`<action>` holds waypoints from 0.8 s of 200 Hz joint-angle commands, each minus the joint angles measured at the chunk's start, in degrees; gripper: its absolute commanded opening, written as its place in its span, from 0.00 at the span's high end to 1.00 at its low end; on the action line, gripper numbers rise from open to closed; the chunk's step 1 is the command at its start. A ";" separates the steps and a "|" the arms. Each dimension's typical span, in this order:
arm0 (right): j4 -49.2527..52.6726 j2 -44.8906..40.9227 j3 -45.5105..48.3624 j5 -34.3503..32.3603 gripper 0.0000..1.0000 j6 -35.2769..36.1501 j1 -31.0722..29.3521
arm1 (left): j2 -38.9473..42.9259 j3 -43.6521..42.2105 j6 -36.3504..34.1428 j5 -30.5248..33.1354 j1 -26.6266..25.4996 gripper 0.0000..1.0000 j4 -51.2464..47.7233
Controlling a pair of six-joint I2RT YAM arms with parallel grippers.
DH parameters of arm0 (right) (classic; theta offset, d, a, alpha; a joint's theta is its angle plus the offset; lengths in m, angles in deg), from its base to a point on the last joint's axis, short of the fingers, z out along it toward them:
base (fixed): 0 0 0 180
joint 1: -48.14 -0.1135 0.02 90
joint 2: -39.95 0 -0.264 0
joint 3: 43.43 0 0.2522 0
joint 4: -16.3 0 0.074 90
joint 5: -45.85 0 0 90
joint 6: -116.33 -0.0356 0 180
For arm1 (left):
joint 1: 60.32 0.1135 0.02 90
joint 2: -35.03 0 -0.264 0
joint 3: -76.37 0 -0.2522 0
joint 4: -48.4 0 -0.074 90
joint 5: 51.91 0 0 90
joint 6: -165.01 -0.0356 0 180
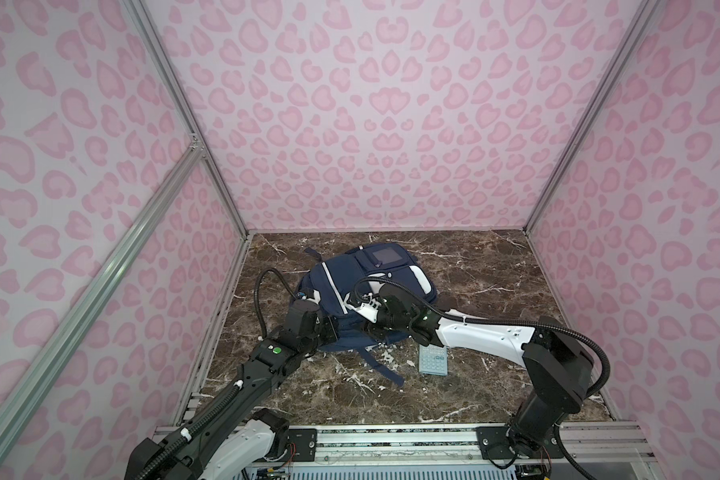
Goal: Pack the student bag
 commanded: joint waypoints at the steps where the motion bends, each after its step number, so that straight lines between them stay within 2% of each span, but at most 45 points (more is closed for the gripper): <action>1: -5.69 2.51 -0.56 -7.16 0.49 3.50 -2.51 | 0.76 0.25 0.20 -3.30 -0.02 0.97 0.10; 27: -5.75 4.35 -0.20 -9.40 0.70 4.20 -2.70 | 1.68 0.89 -0.21 -1.54 0.95 0.97 -2.06; 40: -4.17 4.43 0.03 -8.84 0.92 5.32 -2.49 | 1.95 1.22 -0.74 -1.53 2.21 0.97 -2.71; 48: -3.32 4.21 0.45 -8.24 1.00 6.08 -2.50 | 2.09 1.53 -1.05 -0.73 3.17 0.97 -3.34; 74: -2.78 2.10 3.49 -4.90 1.00 9.46 -2.19 | 1.49 2.59 -2.65 5.45 7.31 0.97 -4.90; 101: 1.14 0.72 3.55 1.89 1.00 10.61 0.82 | 0.23 3.24 -4.03 5.86 12.20 0.97 -4.44; 123: 2.90 1.33 2.45 0.74 1.00 11.77 3.83 | 2.60 2.40 -3.73 7.43 12.37 0.97 -4.77; 143: 4.28 2.27 0.82 -1.15 1.00 13.21 7.09 | 4.80 0.48 -2.95 5.51 12.36 0.97 -5.16; 160: 4.44 2.49 0.21 -2.39 1.00 13.69 9.71 | 6.49 -2.48 -0.43 -0.15 11.60 0.97 -3.08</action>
